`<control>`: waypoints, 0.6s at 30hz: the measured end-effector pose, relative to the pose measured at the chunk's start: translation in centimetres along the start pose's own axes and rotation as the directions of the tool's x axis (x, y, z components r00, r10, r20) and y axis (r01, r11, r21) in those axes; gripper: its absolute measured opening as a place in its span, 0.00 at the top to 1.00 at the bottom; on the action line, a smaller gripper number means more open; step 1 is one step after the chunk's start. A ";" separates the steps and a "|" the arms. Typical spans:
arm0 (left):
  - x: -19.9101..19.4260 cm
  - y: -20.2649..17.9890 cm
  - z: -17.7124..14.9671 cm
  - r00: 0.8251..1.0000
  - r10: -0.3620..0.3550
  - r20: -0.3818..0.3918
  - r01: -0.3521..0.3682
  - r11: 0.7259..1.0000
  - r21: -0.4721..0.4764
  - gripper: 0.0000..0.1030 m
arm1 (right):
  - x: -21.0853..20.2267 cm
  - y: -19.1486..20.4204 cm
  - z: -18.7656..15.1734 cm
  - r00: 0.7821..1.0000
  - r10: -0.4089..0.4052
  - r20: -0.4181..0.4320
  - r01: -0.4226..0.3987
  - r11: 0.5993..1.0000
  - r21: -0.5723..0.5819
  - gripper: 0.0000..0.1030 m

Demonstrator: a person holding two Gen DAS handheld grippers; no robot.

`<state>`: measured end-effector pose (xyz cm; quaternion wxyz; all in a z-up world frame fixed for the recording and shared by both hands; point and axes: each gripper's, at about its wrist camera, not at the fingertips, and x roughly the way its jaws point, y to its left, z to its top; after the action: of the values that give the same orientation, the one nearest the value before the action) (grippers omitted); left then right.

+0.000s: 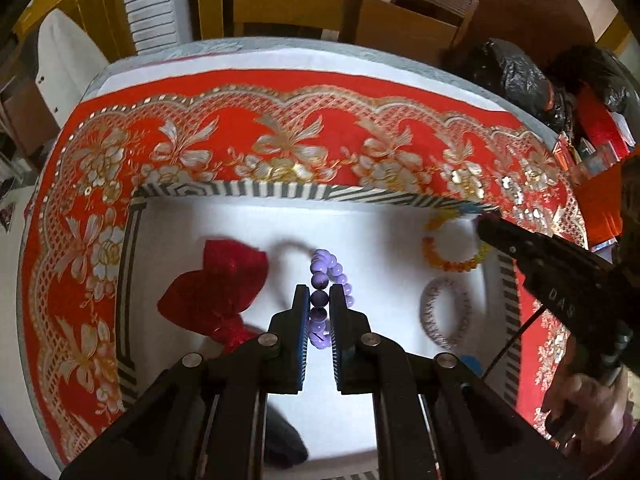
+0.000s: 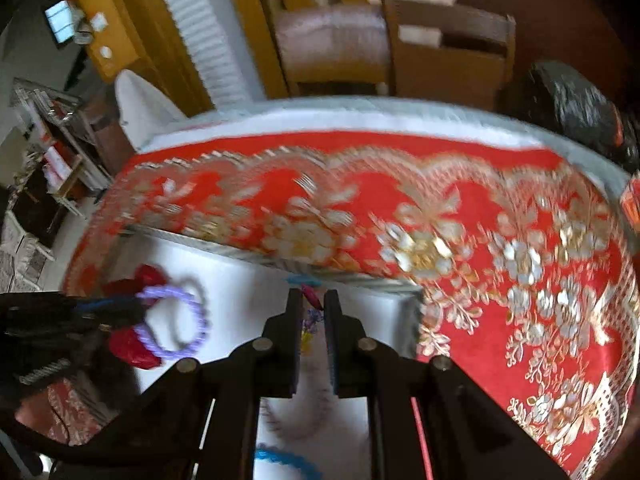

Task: Organize jewelry
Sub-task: 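Carry purple bracelet into tray with left tool while right tool places rainbow bracelet there, then withdraw both open tools from the tray back over the remaining jewelry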

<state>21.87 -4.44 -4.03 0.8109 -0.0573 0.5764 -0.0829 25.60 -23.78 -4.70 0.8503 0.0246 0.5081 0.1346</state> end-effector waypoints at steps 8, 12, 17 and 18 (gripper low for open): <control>0.6 0.7 -1.0 1.000 -0.002 -0.004 0.002 1.000 -0.013 0.98 | 1.0 -2.0 -1.2 0.999 -0.037 -0.028 0.039 0.998 0.040 0.79; 0.0 0.7 -1.2 1.000 -0.001 0.008 0.001 1.000 -0.019 0.84 | 0.3 -2.3 -1.8 0.999 -0.026 -0.018 0.027 0.998 0.064 0.59; -1.1 0.6 -1.7 1.000 0.007 0.022 -0.006 0.999 -0.043 0.84 | -1.7 -1.1 -2.8 1.000 -0.005 0.003 0.005 0.999 0.037 0.58; -1.4 0.6 -1.9 1.000 0.008 0.029 -0.006 0.999 -0.047 0.84 | -2.2 -0.9 -3.1 1.000 -0.003 0.011 0.003 1.000 0.031 0.57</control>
<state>19.62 -3.57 -3.46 0.8179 -0.0757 0.5666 -0.0656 22.07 -25.49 -4.43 0.8528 0.0377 0.5056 0.1252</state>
